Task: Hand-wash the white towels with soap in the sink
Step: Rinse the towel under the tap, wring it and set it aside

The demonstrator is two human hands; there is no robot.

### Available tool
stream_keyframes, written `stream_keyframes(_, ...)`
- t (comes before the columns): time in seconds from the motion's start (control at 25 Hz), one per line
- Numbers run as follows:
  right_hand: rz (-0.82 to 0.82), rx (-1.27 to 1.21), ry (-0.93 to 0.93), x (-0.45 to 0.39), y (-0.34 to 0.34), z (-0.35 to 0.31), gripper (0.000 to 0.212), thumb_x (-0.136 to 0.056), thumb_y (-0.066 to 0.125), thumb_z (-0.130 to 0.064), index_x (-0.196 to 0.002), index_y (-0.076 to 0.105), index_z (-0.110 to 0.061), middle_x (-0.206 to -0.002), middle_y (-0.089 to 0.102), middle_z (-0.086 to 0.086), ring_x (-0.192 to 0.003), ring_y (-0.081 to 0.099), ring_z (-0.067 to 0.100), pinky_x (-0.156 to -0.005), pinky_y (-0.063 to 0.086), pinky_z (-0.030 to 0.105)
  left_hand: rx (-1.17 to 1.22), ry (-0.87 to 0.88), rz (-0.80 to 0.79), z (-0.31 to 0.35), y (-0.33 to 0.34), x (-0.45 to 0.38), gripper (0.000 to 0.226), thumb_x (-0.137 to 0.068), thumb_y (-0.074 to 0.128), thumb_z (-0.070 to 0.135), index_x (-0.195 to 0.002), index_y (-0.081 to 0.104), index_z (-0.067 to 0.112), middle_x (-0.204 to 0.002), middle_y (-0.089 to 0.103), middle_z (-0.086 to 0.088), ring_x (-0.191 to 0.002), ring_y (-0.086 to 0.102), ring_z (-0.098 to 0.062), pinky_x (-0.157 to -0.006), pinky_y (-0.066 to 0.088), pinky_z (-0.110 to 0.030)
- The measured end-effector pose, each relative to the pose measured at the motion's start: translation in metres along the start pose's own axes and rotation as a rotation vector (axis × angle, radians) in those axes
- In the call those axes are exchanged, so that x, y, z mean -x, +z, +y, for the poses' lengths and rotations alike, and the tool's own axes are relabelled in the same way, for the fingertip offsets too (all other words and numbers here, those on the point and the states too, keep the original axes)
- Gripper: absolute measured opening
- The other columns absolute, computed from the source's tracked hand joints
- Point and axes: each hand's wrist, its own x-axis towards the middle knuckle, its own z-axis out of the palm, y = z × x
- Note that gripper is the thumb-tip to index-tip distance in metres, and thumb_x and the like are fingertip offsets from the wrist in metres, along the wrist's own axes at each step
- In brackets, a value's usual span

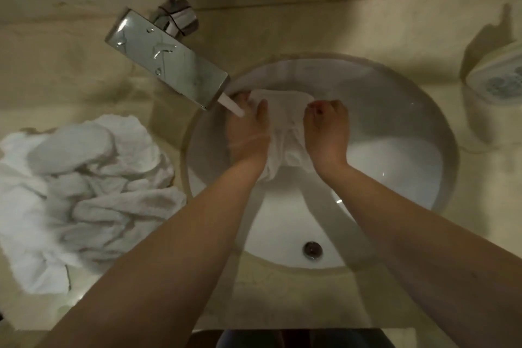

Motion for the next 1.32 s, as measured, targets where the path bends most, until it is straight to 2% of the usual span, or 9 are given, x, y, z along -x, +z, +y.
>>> stream_keyframes(0.16,-0.171,0.034,0.059,0.015,-0.001,0.019,0.032,-0.091,0.065,-0.033,-0.109,0.063,-0.007,-0.103,0.063,0.01,-0.099,0.053,0.026,-0.085,0.044,0.035,-0.135,-0.021,0.03,-0.009,0.01,0.026,0.052,-0.085,0.066,0.056,-0.118,0.063,0.016,-0.121,0.061,-0.006,-0.117,0.051,-0.025,-0.103,0.029,-0.024)
stream_keyframes(0.36,-0.209,0.082,0.122,0.012,-0.005,0.014,0.021,-0.095,0.055,-0.02,-0.107,0.062,-0.004,-0.101,0.062,0.012,-0.096,0.056,0.031,-0.074,0.037,0.032,-0.223,0.146,0.006,-0.024,0.009,0.027,0.018,-0.089,0.066,0.027,-0.086,0.069,0.009,-0.091,0.065,-0.018,-0.095,0.056,-0.038,-0.086,0.045,-0.044)
stream_keyframes(0.56,-0.187,-0.324,0.334,0.015,-0.027,-0.005,0.014,-0.102,0.047,-0.025,-0.109,0.052,-0.014,-0.081,0.058,-0.009,-0.071,0.056,0.009,-0.066,0.041,0.029,-0.241,0.234,-0.233,-0.015,0.004,0.029,0.037,-0.091,0.06,0.049,-0.113,0.065,0.019,-0.12,0.061,-0.004,-0.113,0.052,-0.029,-0.098,0.039,-0.041)
stream_keyframes(0.68,-0.234,-0.385,0.335,0.013,-0.029,-0.001,0.011,-0.099,0.052,-0.025,-0.103,0.055,-0.014,-0.081,0.061,-0.002,-0.071,0.059,0.013,-0.068,0.048,0.033,-0.343,0.225,-0.231,-0.019,0.002,0.022,0.025,-0.09,0.065,0.042,-0.098,0.071,0.019,-0.109,0.068,-0.007,-0.107,0.055,-0.033,-0.094,0.041,-0.041)
stream_keyframes(0.8,-0.203,-0.237,0.234,0.008,-0.025,0.008,0.025,-0.095,0.057,-0.024,-0.118,0.058,-0.012,-0.107,0.06,0.008,-0.092,0.058,0.019,-0.083,0.046,0.03,-0.01,0.187,-0.168,-0.02,-0.003,0.021,0.012,-0.095,0.063,0.022,-0.09,0.064,0.012,-0.083,0.066,-0.005,-0.086,0.062,-0.029,-0.083,0.047,-0.035)
stream_keyframes(0.88,-0.145,-0.097,0.048,0.009,-0.025,0.013,0.038,-0.091,0.064,-0.024,-0.125,0.058,-0.011,-0.121,0.055,0.013,-0.106,0.052,0.023,-0.094,0.041,0.03,0.244,0.073,-0.187,-0.014,-0.009,0.027,0.01,-0.099,0.057,0.012,-0.089,0.056,0.013,-0.076,0.057,0.003,-0.075,0.058,-0.009,-0.072,0.043,-0.017)
stream_keyframes(0.96,-0.267,0.027,-0.069,0.012,-0.019,0.017,0.043,-0.086,0.067,-0.032,-0.122,0.064,-0.009,-0.123,0.057,0.017,-0.112,0.051,0.033,-0.097,0.041,0.036,0.4,0.014,-0.189,-0.006,-0.015,0.032,0.018,-0.1,0.054,0.007,-0.085,0.052,0.017,-0.074,0.053,0.007,-0.064,0.051,0.008,-0.067,0.04,-0.011)
stream_keyframes(1.12,-0.475,-0.039,-0.008,0.015,-0.027,0.011,0.026,-0.093,0.057,-0.031,-0.099,0.065,-0.006,-0.096,0.062,0.012,-0.089,0.058,0.028,-0.074,0.044,0.035,0.533,-0.079,-0.213,0.012,-0.022,0.032,0.009,-0.101,0.053,0.006,-0.093,0.056,0.006,-0.074,0.055,0.004,-0.056,0.051,0.012,-0.061,0.041,-0.008)
stream_keyframes(1.32,-0.463,-0.456,0.204,0.01,-0.061,-0.019,0.013,-0.099,0.056,-0.023,-0.097,0.06,-0.01,-0.077,0.06,0.001,-0.063,0.056,0.006,-0.06,0.046,0.022,0.706,-0.321,-0.281,0.022,-0.028,0.01,0.01,-0.093,0.066,0.03,-0.086,0.069,0.025,-0.089,0.068,-0.002,-0.087,0.065,-0.017,-0.075,0.054,-0.027)
